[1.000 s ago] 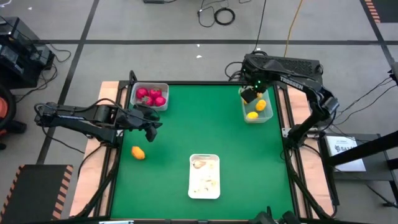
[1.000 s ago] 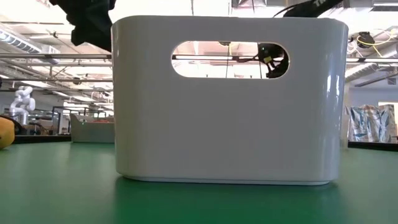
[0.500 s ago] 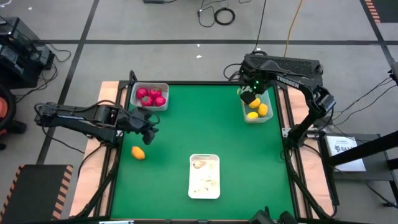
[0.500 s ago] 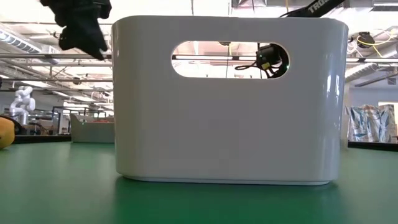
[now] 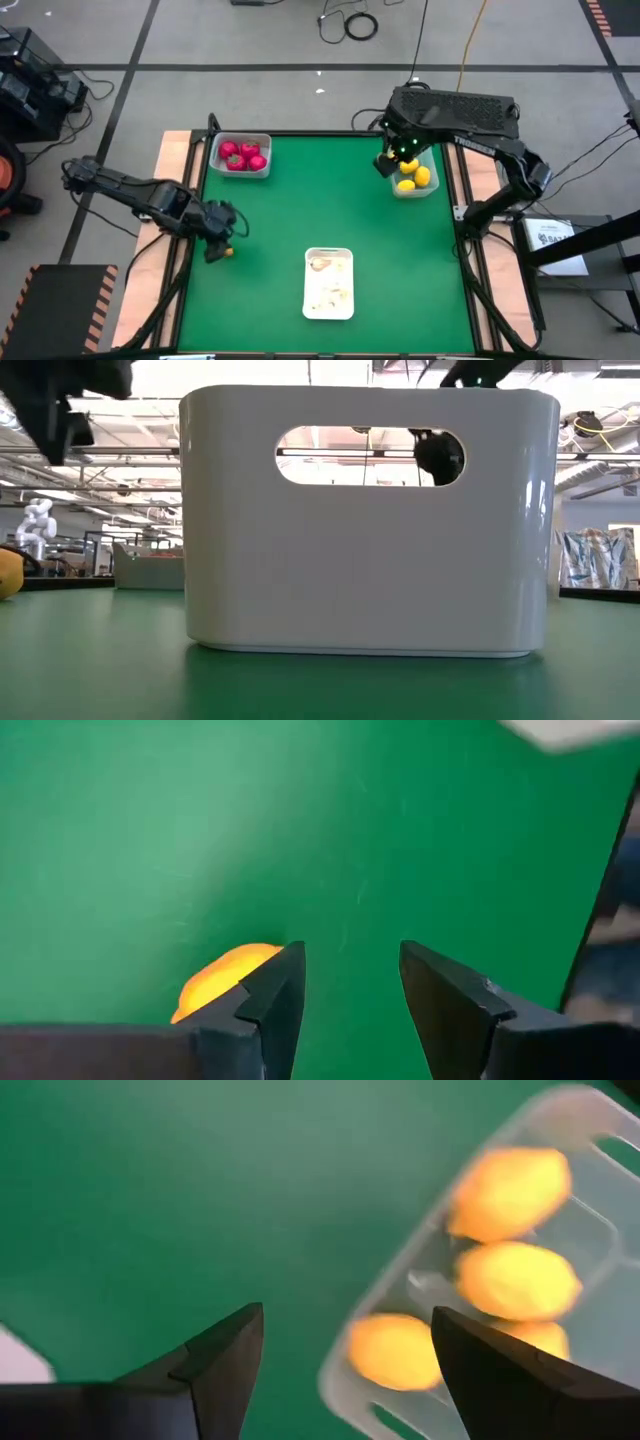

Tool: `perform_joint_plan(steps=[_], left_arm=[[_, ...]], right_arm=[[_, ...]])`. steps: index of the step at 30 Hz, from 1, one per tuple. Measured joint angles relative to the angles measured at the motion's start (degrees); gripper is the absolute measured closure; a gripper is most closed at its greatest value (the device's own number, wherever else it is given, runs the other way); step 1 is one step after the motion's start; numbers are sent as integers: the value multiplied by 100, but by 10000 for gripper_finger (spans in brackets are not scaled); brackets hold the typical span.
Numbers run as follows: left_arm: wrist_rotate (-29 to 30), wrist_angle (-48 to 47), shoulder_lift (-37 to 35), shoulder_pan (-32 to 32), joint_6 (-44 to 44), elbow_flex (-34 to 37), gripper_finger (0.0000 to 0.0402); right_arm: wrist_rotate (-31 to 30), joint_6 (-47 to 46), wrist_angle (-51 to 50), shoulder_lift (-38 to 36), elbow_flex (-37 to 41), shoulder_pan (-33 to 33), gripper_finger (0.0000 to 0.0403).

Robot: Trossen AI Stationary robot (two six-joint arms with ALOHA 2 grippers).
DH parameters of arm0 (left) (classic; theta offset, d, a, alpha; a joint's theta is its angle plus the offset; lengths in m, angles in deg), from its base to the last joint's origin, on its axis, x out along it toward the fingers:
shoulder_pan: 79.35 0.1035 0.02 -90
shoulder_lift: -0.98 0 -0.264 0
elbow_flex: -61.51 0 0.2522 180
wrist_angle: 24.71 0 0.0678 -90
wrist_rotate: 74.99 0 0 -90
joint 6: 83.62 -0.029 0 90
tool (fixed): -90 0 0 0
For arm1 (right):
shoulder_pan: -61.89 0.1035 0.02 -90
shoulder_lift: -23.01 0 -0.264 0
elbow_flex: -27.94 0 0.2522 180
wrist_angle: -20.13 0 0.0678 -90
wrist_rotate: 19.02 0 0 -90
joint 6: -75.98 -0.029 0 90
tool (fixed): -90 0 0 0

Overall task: Sort produce into baskets
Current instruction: Put the lemon into the transparent bin

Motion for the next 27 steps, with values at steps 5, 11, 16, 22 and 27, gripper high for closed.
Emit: perform_joint_plan(steps=[5,11,16,22,27], left_arm=[[31,127,145,-413,-980,443,230],[94,226,747,-588,-2238,693,230],[103,242,1396,-646,-3248,689,230],[-109,213,1795,-646,-3462,673,220],[-149,222,1821,-646,-3588,501,170]], right_arm=[[-2,-422,506,-193,0,708,124],[-2,-737,716,-239,3,1411,124],[-24,-919,722,-239,4,1846,124],[-47,-987,727,-239,4,2129,124],[-456,-990,732,-239,4,2235,124]])
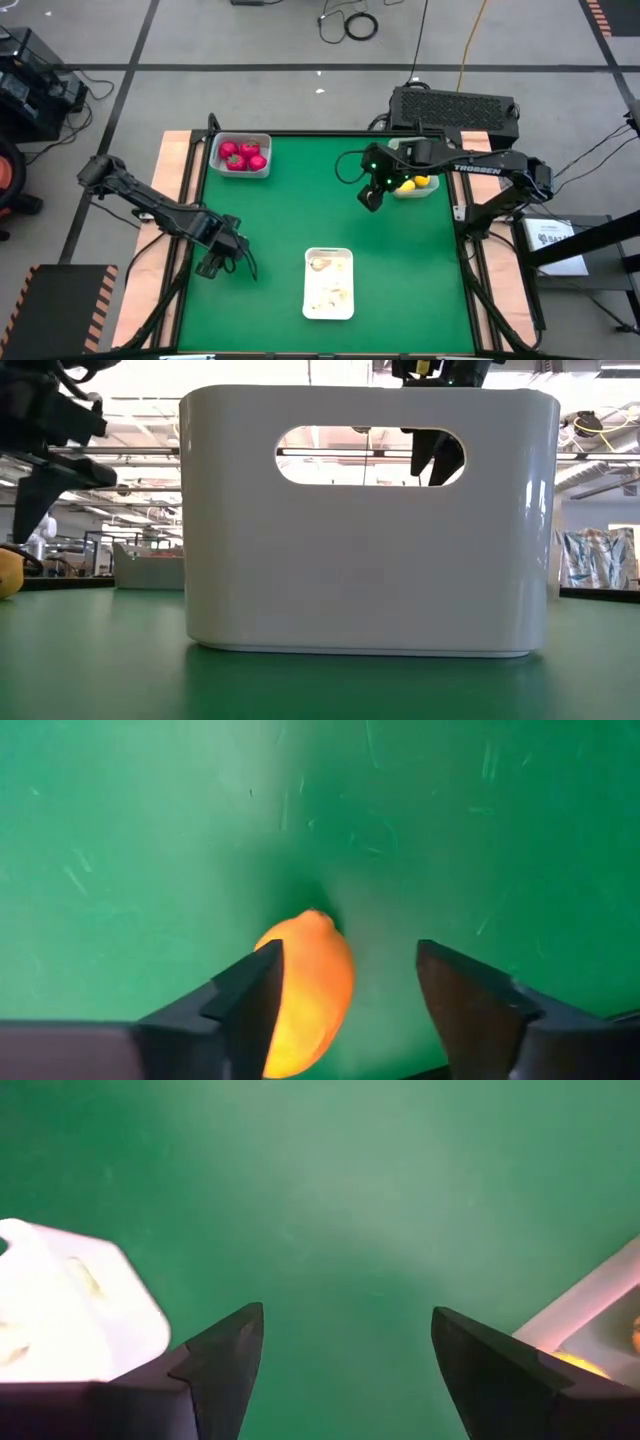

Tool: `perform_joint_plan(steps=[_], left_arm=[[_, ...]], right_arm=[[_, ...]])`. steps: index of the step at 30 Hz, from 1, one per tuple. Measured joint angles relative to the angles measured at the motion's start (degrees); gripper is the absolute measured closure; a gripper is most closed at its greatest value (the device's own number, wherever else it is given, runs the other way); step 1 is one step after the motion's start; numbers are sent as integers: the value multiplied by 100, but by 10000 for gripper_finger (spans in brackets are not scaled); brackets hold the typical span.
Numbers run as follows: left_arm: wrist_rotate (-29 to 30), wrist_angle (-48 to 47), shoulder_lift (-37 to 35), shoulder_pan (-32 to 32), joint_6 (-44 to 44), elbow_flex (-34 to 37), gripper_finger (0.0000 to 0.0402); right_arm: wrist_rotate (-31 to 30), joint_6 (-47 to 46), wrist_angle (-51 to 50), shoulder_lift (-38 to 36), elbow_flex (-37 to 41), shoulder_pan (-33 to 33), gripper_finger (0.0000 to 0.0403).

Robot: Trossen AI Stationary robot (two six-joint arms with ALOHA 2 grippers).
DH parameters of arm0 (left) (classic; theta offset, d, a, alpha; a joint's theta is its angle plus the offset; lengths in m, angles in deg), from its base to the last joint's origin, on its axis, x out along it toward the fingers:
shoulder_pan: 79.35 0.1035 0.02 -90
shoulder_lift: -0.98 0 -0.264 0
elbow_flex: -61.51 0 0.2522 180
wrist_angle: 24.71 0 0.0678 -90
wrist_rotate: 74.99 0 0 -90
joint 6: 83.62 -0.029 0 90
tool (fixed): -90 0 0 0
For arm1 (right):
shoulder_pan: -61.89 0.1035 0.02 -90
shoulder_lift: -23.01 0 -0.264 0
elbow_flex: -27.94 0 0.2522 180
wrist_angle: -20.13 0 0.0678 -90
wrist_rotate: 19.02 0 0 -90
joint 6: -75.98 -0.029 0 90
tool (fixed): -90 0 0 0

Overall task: Sort produce into baskets
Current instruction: Put the lemon into the transparent bin

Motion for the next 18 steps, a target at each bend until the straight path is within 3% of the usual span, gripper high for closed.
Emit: perform_joint_plan(steps=[9,18], left_arm=[[163,-2,136,0,-27,-19,65],[292,-34,1377,0,-27,-19,54]], right_arm=[[-44,2,62,2,0,0,124],[-39,2,131,3,0,2,124]])
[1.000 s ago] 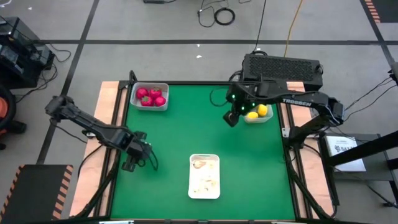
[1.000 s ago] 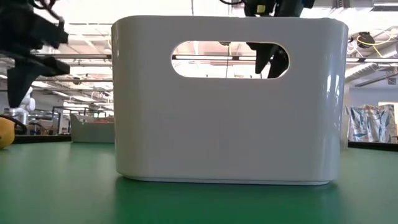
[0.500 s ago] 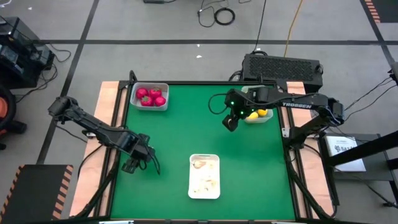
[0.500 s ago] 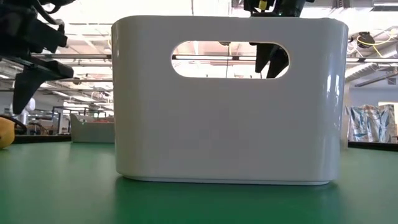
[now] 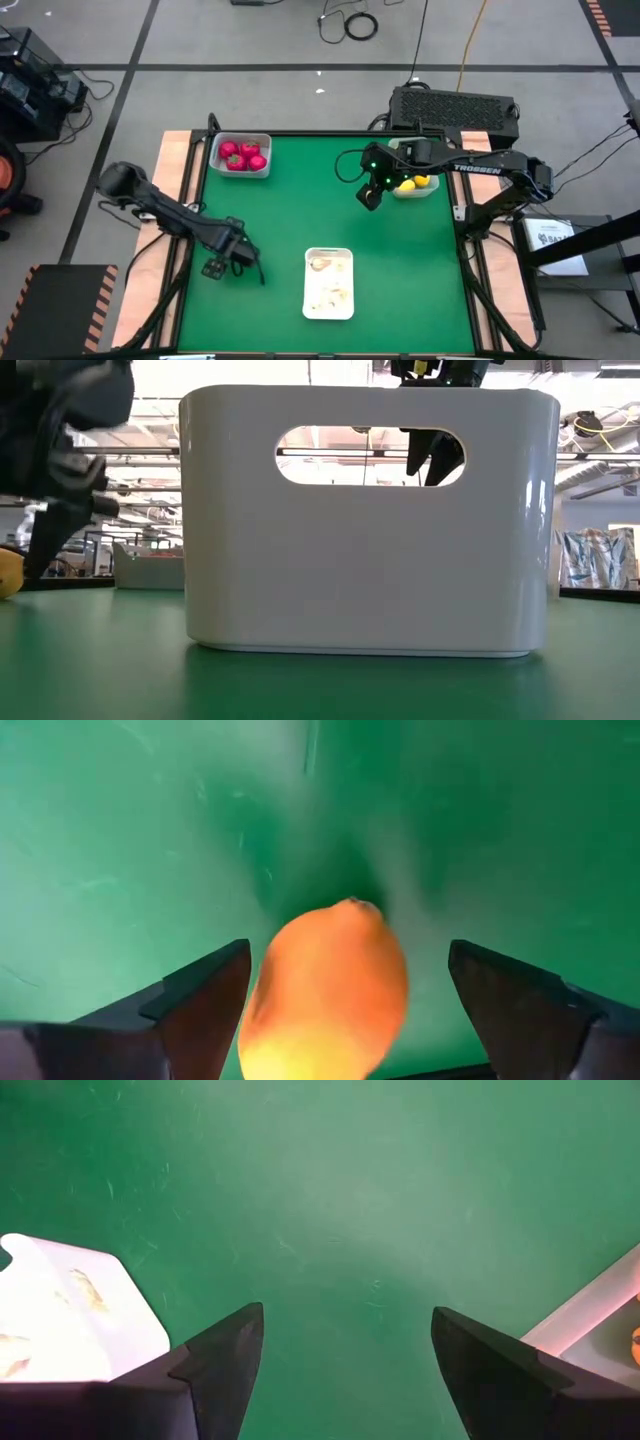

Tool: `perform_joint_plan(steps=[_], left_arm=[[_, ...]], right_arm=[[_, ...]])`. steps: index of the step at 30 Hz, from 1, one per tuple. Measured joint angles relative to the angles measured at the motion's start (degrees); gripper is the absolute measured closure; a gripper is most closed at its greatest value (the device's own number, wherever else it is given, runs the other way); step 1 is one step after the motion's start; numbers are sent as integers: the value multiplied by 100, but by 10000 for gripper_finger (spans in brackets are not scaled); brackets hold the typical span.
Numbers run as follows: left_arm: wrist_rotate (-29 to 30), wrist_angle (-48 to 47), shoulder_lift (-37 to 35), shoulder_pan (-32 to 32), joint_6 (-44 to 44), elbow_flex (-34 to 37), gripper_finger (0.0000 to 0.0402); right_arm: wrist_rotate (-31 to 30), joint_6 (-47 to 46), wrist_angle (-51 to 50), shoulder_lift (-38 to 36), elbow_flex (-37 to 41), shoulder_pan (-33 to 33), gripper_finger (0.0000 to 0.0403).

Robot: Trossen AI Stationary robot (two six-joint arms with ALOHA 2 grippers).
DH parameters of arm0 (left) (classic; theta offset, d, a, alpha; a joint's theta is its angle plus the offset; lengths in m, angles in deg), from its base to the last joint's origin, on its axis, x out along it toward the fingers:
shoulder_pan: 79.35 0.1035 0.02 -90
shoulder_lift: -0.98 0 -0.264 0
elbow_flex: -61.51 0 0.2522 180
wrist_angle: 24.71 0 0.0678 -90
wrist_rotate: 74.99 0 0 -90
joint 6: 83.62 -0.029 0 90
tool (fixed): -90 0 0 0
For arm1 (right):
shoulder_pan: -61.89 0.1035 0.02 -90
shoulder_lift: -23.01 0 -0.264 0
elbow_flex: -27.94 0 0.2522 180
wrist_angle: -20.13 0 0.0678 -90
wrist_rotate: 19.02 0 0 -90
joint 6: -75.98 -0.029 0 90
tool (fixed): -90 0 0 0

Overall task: Sort produce into baskets
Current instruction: Put the lemon into the transparent bin

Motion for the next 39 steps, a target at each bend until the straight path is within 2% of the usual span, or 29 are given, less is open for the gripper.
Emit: perform_joint_plan(steps=[10,18,23,25,29,32,34,37,39], left_arm=[[0,-26,731,0,32,-22,61],[-2,-112,697,0,36,-22,142],[214,-363,702,2,36,-158,183],[327,-486,701,7,30,-321,184],[979,-541,699,77,-302,-860,174],[1592,-439,699,314,-659,-1323,173],[1791,-311,695,623,-811,-1578,172],[1746,232,695,1202,-915,-1933,172],[1420,813,695,1614,-905,-2140,172]], right_arm=[[-7,111,15,1,0,-2,124],[-9,61,92,1,0,-2,124],[2,-90,90,1,0,-2,124],[21,-104,81,1,0,-2,124],[-53,-143,-239,-62,-2,61,124],[-425,-167,-571,-239,-2,191,124],[-693,-235,-777,-396,-2,290,124],[-905,-326,-1029,-739,-2,429,124],[-1023,-361,-1060,-1000,-2,514,124]])
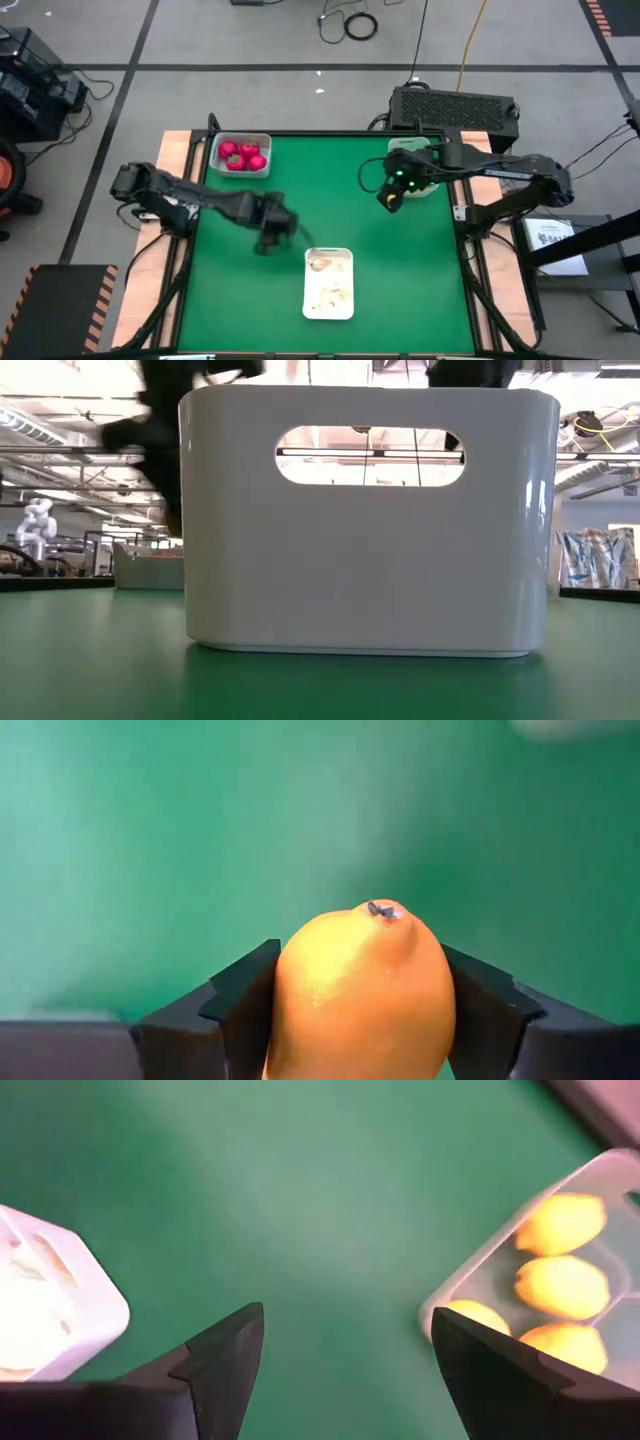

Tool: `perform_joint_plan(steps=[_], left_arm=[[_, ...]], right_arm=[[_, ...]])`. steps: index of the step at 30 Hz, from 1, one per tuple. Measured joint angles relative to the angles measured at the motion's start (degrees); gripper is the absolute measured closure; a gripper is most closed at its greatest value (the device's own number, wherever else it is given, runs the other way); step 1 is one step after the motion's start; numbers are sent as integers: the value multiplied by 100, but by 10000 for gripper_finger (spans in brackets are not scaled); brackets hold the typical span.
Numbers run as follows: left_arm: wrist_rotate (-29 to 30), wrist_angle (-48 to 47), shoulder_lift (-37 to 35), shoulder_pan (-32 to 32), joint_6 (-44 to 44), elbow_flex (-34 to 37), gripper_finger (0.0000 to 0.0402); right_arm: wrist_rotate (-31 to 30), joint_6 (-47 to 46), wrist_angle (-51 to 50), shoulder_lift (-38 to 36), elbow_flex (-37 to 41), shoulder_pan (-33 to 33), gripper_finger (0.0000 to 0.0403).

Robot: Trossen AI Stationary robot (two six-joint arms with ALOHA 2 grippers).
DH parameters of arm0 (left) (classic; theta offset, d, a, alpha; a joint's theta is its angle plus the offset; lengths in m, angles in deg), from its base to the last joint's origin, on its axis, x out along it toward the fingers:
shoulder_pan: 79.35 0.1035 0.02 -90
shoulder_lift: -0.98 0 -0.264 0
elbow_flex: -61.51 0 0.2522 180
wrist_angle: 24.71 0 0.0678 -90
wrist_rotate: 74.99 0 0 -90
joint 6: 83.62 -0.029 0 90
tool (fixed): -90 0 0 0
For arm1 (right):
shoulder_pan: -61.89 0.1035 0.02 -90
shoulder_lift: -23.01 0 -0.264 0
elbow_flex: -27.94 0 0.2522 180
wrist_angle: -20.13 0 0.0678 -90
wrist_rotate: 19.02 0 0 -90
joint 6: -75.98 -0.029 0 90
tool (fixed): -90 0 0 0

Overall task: Sort produce into baskets
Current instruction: Put the lemon into the transparent bin

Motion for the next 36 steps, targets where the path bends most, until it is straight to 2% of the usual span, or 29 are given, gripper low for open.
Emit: perform_joint_plan(steps=[4,8,13,17,21,28,33,36], left_arm=[[-1074,1425,0,761,349,-346,171],[-1861,3301,10,1369,1400,-441,171],[-1996,5317,394,1716,2136,-443,171],[-1993,6449,1140,1857,2615,-568,171],[-1865,6731,2187,1957,2737,-1402,171],[-1721,6751,4048,1994,2427,-3669,171],[-1601,6679,5091,2088,2258,-5113,171],[-1440,6600,5559,2145,2316,-5726,171]], right_arm=[[-434,-49,-138,-510,0,219,124],[-918,-513,-437,-1022,126,359,124],[-1093,-968,-453,-1613,652,385,124],[-1068,-1237,-408,-1990,1120,385,124],[-1052,-1259,-301,-2247,1317,385,124],[-1038,-1319,-178,-2557,1320,385,124],[-919,-1467,-179,-2712,1320,383,124],[-856,-1527,-181,-2760,1320,385,124]])
